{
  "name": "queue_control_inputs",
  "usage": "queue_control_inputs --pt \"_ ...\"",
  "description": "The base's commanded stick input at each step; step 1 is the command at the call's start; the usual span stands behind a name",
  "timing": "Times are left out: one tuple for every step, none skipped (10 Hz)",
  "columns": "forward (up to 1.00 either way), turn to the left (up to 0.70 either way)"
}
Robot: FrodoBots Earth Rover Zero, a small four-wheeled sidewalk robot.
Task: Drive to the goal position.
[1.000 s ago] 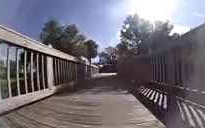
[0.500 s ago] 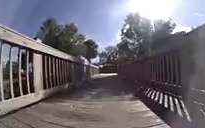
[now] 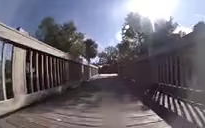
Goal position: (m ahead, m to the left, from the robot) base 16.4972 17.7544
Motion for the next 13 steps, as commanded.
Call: queue_control_inputs --pt "0.85 0.00" --pt "0.85 0.00" --pt "0.85 0.00" --pt "0.85 0.00" --pt "0.85 0.00" --pt "0.85 0.00" --pt "0.85 0.00" --pt "0.85 0.00" --pt "0.85 0.00" --pt "0.85 0.00" --pt "0.85 0.00" --pt "0.85 0.00" --pt "0.85 0.00"
